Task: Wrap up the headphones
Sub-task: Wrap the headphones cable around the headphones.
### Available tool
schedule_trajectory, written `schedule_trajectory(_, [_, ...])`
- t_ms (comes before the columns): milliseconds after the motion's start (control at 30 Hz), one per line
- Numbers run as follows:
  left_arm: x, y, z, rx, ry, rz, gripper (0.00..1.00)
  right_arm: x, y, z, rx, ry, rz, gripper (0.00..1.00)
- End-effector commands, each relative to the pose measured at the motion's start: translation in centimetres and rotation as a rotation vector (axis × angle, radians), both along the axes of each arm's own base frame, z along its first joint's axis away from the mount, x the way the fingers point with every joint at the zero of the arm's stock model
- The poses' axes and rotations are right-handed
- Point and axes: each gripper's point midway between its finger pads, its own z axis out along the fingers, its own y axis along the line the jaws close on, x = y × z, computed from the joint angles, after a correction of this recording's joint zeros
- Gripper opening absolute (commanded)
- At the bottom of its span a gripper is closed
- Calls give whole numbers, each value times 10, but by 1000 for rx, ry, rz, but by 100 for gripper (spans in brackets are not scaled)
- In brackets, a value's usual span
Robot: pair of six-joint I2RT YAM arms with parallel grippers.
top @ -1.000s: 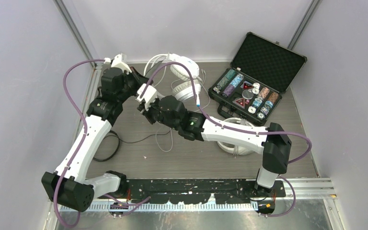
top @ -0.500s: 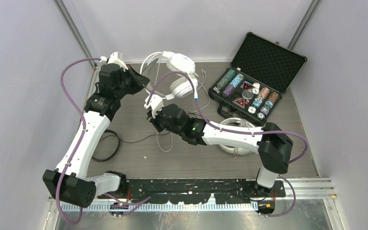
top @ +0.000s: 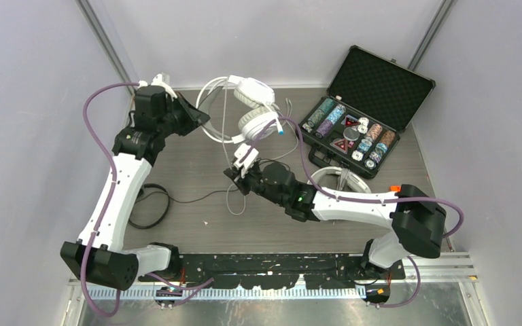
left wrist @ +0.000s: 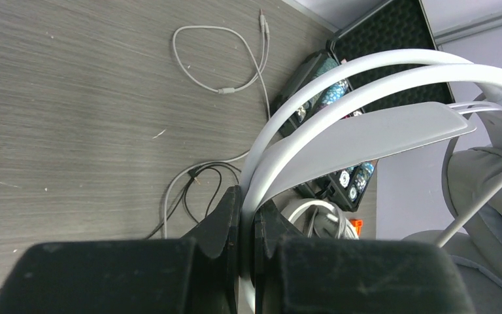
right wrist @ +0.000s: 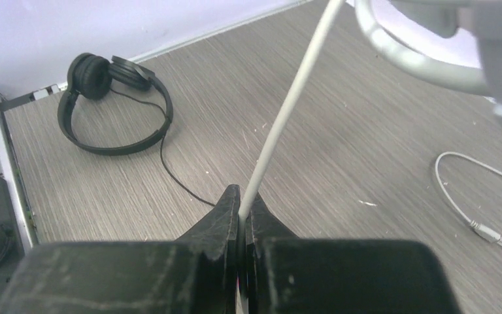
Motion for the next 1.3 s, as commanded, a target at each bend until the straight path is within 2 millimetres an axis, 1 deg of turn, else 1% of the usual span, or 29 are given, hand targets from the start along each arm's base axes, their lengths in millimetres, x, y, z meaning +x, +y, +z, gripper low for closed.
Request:
schedule_trajectory(0, [-1,2,84,-85,-191,9,0,-9,-5,-10,-25,-56,71,2])
schedule_trajectory(67, [-7,3,84,-69,-172,5,0,-3,-11,-13,-12,-60,60,2])
schedule_trajectory(133, [-14,5,90,-46,-166,1,0,1,-17,-16,14,-58,50,2])
schedule_trajectory(233, [-23,10,92,-18,-151,5,0,2,-21,-14,61,-53,58,4])
schedule_trajectory(433, [-37,14,98,0,-139,6,0,-2,-13,-23,113,-45,100,8])
schedule_trajectory(600, [-38,17,100,7,-150,18,0,-8,-7,-26,156,-33,140,11])
schedule_trajectory(767, [-36,16,100,3,-142,18,0,-9,-5,-31,172,-7,143,19])
schedule_trajectory(967, [-35,13,103,-15,-141,9,0,-10,-4,-40,192,9,142,24])
schedule_trajectory(1067, [-36,13,104,-20,-141,9,0,-9,-4,-38,205,-1,141,28])
schedule_trajectory(1133, [-36,12,104,-21,-142,7,0,-7,-3,-35,213,-13,137,32])
schedule_trajectory(1267, [-37,12,105,-22,-139,4,0,-3,2,-24,250,-47,140,46])
